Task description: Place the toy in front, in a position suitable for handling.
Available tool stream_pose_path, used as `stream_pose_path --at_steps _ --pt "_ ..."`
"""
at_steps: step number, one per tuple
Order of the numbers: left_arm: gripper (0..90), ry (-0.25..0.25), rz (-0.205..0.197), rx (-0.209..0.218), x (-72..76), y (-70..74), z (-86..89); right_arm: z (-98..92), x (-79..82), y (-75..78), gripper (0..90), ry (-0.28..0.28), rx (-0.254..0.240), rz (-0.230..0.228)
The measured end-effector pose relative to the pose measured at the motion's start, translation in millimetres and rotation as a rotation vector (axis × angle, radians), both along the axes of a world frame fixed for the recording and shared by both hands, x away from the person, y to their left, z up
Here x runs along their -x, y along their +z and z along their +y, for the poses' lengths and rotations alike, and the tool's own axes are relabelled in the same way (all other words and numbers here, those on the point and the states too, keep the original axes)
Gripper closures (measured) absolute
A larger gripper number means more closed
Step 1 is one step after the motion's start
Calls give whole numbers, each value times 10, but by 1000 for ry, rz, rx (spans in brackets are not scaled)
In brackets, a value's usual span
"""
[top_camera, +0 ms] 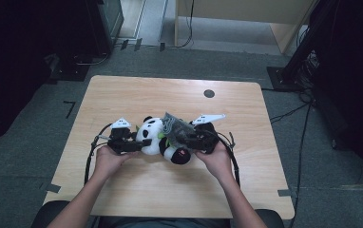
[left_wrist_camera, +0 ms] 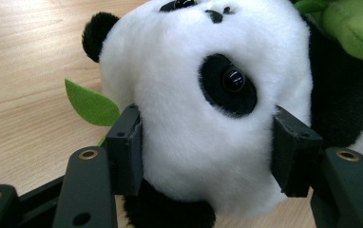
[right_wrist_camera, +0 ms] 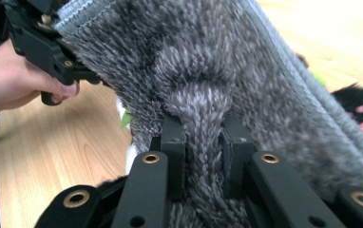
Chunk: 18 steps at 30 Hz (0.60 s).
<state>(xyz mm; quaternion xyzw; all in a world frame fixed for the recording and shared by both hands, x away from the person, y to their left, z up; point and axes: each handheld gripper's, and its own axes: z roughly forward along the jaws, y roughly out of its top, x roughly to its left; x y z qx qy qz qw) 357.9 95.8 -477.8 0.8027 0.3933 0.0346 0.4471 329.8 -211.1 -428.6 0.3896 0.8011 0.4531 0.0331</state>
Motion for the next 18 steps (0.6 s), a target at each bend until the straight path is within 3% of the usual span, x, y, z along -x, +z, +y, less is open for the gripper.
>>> stream_pose_path --at_steps 6,7,8,14,18 --pt "395 -9 4 -2 -4 2 6 -131 11 -86 770 5 -17 8" --pt "395 -10 4 -2 -5 1 8 -216 11 -124 770 -6 -26 41" --pt "395 -10 6 -1 -6 1 10 -216 11 -124 770 -6 -26 41" --pt "395 -7 14 14 -22 -6 18 -468 41 -270 766 -68 83 87" --pt "395 -8 14 15 -27 -6 20 -531 20 -359 766 -85 89 117"
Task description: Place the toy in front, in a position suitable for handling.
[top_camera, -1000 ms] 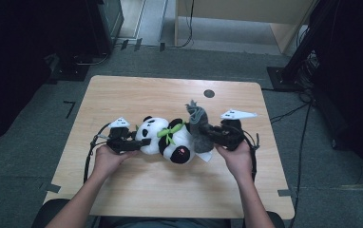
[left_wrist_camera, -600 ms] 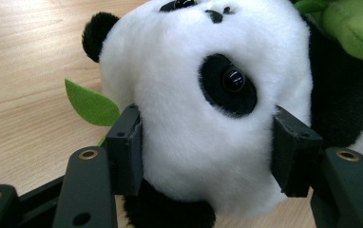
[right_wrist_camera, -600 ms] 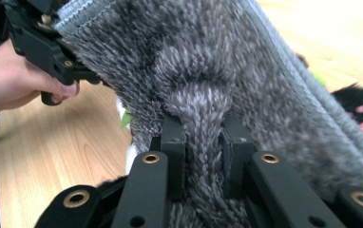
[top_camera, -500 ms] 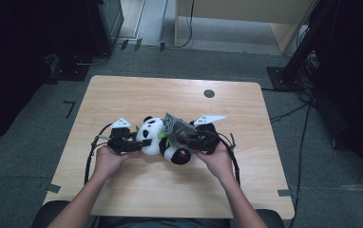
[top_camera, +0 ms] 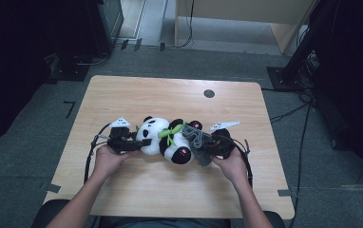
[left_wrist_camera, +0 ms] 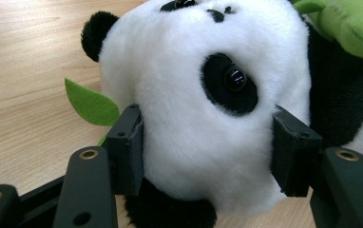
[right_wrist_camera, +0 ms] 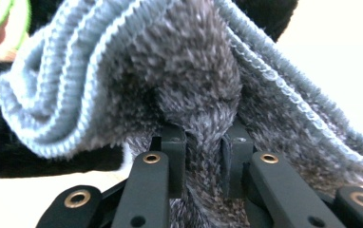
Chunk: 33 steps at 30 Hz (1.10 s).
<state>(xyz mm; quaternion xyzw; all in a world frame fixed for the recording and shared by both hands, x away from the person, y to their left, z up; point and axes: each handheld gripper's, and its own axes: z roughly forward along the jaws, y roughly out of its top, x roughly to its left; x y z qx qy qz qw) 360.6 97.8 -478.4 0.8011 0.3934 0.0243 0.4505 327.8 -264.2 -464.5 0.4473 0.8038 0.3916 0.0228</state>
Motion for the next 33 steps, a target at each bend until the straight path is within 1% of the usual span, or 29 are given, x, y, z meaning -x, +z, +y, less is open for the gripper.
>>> stream_pose_path --at_steps 3,4,7,8,9,12,13,15,18,19,20,21,25,26,27,28,30,33 --pt "395 -3 1 0 -4 2 2 -10 1 -20 767 -5 15 0" --pt "395 -4 3 -1 -6 3 3 -19 1 -33 768 -8 26 3" --pt "395 -5 7 3 -12 2 10 -79 -17 -87 770 -30 83 37" --pt "394 -5 8 6 -14 1 13 -137 -35 -117 772 -51 103 63" --pt "394 -5 10 7 -16 1 15 -137 -35 -117 772 -51 103 63" --pt "394 -5 11 12 -22 -3 22 -219 -55 -129 772 -71 100 75" --pt "394 -4 13 15 -23 -4 23 -262 -53 -108 773 -89 106 78" --pt "394 -4 16 16 -24 -3 26 -284 -49 -88 774 -97 102 75" --pt "394 -3 20 19 -28 -2 30 -332 0 50 778 -108 62 57" --pt "394 -2 21 21 -29 -2 30 -330 64 193 782 -91 38 35" --pt "394 -1 22 22 -29 -2 29 -330 64 193 782 -91 38 35" --pt "394 -1 21 22 -29 -2 28 -320 104 268 782 -80 28 16" --pt "394 2 23 21 -27 1 24 -231 278 549 783 -28 -39 -48" --pt "394 3 23 21 -27 1 23 -151 345 650 783 6 -60 -79" --pt "394 4 23 22 -28 1 22 -151 345 650 783 6 -60 -79" --pt "394 4 24 21 -28 2 21 -98 372 696 782 22 -62 -89" --pt "394 4 24 21 -29 2 20 20 424 784 781 59 -69 -97" --pt "395 6 25 21 -30 3 18 212 499 876 779 123 -61 -119"
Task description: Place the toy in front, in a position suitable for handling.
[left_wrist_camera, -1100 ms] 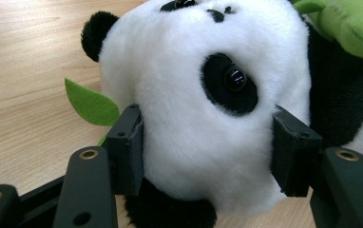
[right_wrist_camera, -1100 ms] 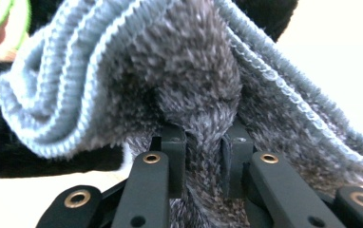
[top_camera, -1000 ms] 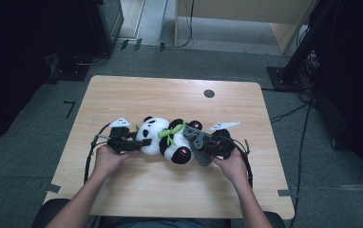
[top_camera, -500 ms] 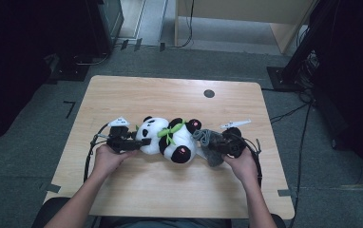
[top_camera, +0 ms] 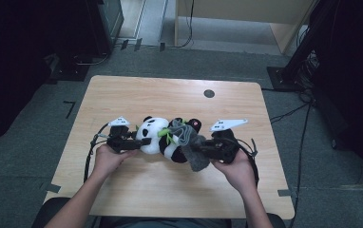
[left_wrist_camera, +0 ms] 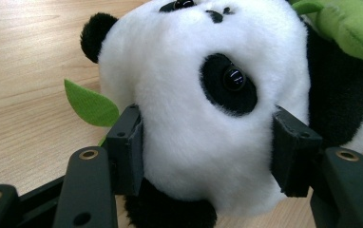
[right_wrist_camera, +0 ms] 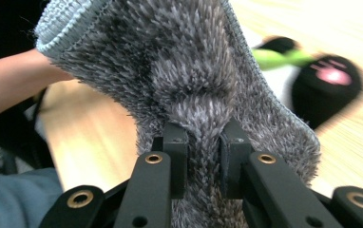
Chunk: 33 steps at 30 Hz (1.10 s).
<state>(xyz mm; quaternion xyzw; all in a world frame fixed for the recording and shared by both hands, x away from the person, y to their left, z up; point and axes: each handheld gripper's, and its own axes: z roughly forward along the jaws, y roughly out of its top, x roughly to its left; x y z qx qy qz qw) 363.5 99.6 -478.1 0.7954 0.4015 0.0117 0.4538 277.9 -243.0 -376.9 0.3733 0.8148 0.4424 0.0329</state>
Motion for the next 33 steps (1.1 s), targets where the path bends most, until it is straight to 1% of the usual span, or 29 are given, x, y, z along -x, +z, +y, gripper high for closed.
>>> stream_pose_path --at_steps 2,4,6,7,8,9,10,11,15,21,22,23,24,25,26,27,28,29,31,33 --pt "395 1 1 0 0 1 -1 124 34 6 776 33 6 1" --pt "395 1 1 0 0 1 -2 249 32 -59 775 60 41 3" --pt "396 -5 -6 -6 4 0 -7 308 8 -137 777 59 74 13" --pt "396 -7 -8 -8 5 1 -10 315 -9 -172 779 57 75 14" --pt "396 -7 -8 -7 5 0 -10 308 -23 -195 782 50 69 17" --pt "396 -7 -7 -5 3 -1 -9 289 -37 -207 783 40 73 10" --pt "396 -7 -7 -4 1 -1 -9 227 -65 -218 784 16 73 12" --pt "396 -6 -6 -2 0 -1 -11 227 -65 -218 784 16 73 12" --pt "396 -7 -6 -2 -1 -2 -11 120 -92 -247 785 -9 63 27" --pt "396 -9 -6 0 -3 -4 -5 -17 -144 -284 786 -68 100 51" --pt "396 -10 -11 0 -3 -7 -3 -41 -151 -283 786 -76 101 51" --pt "395 -12 -18 1 -2 -12 -2 -84 -151 -245 786 -86 90 45" --pt "395 -10 -19 2 -1 -14 -2 -84 -151 -245 786 -86 90 45" --pt "394 -10 -20 1 -2 -13 -4 -98 -125 -160 786 -84 70 23" --pt "394 -9 -20 0 0 -12 -5 -98 -125 -160 786 -84 70 23" --pt "394 -9 -20 0 0 -12 -6 -88 -106 -111 785 -77 59 12" --pt "394 -9 -20 0 0 -12 -6 -30 -58 -26 785 -59 39 -11" --pt "394 -8 -20 0 0 -12 -7 -30 -58 -26 785 -59 39 -11" --pt "394 -8 -20 0 1 -11 -7 71 -15 14 785 -25 29 -25" --pt "394 -7 -20 0 2 -11 -8 193 10 -2 782 12 41 -23"
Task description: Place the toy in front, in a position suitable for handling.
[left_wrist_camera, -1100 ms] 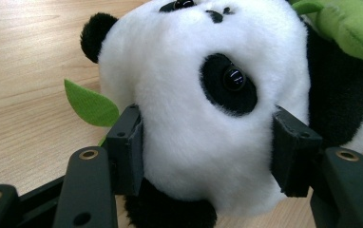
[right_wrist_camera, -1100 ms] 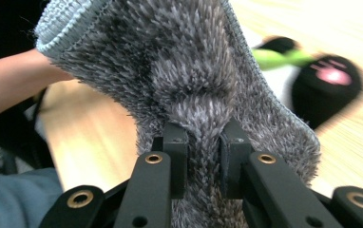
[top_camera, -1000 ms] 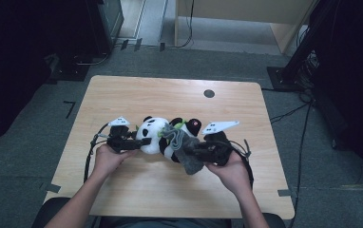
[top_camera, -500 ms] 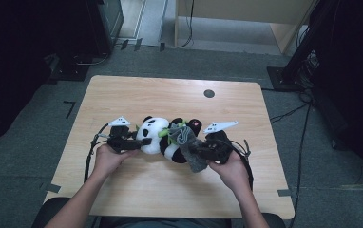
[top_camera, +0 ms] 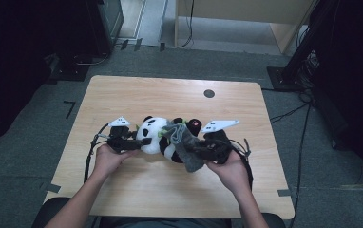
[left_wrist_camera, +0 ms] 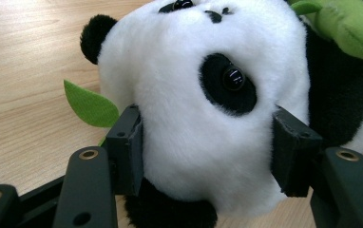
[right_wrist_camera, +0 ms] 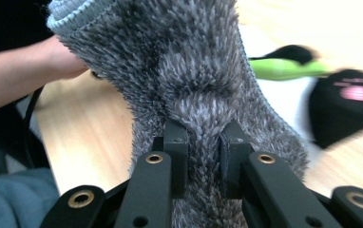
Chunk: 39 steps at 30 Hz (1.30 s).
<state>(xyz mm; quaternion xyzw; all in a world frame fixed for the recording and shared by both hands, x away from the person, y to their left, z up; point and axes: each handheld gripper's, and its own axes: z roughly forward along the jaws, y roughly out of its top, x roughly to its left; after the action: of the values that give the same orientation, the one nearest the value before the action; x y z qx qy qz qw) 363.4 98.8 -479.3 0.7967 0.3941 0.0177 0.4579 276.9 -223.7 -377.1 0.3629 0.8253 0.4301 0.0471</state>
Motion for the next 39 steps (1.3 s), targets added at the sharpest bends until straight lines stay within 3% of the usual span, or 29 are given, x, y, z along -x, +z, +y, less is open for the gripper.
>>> stream_pose_path --at_steps 3,5,15,19,23,27,30,34,39 --pt "394 -4 -4 -3 2 -1 0 167 -39 -159 781 40 30 37" --pt "394 -8 -11 -8 8 -2 -5 171 -56 -194 783 40 24 44" --pt "394 -6 -11 -1 5 -5 -6 -68 -171 -275 784 -36 1 54" --pt "394 -8 -11 0 6 -7 2 -181 -234 -244 785 -105 60 41" --pt "395 -6 -16 1 10 -9 0 -213 -261 -32 785 -95 20 -17" --pt "395 -11 -25 -3 15 -2 3 -122 -309 226 785 -76 -3 -92" --pt "395 -12 -25 1 17 1 4 -17 -389 298 785 -58 -12 -116" --pt "395 -8 -24 7 21 2 4 179 -539 240 784 -16 -16 -98" --pt "390 -3 -36 13 42 -6 6 471 -694 73 783 75 -5 -40"
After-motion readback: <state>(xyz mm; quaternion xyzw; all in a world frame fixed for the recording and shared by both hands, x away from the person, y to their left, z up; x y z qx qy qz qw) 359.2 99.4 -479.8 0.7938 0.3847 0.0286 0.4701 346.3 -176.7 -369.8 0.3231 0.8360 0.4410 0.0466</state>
